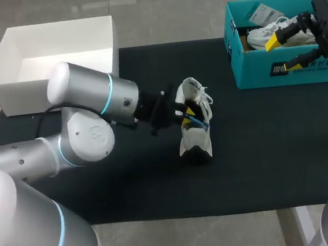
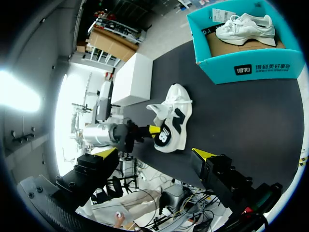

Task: Take the shoe out of the shoebox, open the shoe tongue, remove and reinsert the insole, then place the shoe into the shoebox

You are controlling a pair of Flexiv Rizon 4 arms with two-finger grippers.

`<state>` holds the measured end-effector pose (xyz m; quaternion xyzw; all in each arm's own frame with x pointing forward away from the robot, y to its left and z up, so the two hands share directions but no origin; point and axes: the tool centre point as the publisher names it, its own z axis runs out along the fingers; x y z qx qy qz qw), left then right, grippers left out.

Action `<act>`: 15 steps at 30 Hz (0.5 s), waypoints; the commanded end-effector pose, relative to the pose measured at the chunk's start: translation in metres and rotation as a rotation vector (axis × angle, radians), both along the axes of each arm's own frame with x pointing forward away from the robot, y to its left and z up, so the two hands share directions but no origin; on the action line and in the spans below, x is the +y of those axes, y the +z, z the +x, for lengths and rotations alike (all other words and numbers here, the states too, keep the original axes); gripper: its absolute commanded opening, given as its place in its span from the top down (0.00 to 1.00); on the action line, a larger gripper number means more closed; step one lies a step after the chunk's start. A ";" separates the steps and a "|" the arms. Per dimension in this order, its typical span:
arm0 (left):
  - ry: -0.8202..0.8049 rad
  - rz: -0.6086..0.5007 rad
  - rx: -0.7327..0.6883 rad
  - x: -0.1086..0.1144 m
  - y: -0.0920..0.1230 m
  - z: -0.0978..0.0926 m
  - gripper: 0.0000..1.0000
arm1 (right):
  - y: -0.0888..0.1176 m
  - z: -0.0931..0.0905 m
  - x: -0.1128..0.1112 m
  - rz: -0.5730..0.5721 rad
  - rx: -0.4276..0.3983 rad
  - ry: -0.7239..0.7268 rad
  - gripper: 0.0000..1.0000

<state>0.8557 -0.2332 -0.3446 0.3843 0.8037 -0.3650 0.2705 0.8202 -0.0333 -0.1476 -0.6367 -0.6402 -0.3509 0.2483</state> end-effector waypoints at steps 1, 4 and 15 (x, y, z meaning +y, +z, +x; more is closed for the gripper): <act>-0.012 0.006 -0.008 0.006 0.006 -0.007 0.66 | 0.000 0.000 0.000 -0.002 0.001 -0.001 0.00; -0.015 0.015 -0.017 0.001 0.004 -0.006 0.69 | 0.000 0.000 0.000 -0.002 0.001 -0.001 0.00; -0.087 0.051 -0.025 -0.012 0.001 -0.020 1.00 | 0.000 0.000 0.000 -0.002 0.001 -0.001 0.00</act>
